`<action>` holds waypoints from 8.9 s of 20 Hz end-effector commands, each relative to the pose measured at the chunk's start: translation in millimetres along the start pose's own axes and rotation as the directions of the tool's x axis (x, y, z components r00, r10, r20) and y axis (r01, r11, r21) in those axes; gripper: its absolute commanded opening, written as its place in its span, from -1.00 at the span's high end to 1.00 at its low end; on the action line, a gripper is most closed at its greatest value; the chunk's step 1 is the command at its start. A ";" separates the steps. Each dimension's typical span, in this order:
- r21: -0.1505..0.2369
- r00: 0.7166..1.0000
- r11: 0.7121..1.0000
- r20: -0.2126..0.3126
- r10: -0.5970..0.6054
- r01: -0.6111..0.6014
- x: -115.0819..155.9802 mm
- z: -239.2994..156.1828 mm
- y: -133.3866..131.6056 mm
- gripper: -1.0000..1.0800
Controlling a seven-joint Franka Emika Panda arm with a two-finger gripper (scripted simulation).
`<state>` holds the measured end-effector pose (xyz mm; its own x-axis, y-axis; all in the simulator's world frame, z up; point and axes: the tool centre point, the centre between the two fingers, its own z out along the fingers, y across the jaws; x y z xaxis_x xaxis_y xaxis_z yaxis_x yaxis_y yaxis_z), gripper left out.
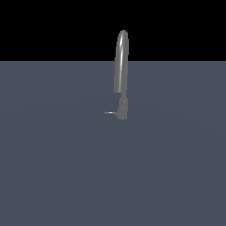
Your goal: Turn on the faucet by rotating a designated handle.
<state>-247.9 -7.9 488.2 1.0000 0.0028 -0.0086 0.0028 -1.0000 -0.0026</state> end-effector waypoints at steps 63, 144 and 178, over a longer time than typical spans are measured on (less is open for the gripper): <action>-0.645 0.404 -0.141 0.619 -0.673 0.751 140.1 230.7 -82.1 1.00; -0.007 0.010 -0.985 1.000 -0.006 0.175 232.9 412.0 -17.6 1.00; -0.006 -0.008 -0.984 1.000 -0.008 0.176 227.2 338.7 8.8 1.00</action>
<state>-22.5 -2.6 134.5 -0.0379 0.0162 -0.9991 0.1644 0.9864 0.0098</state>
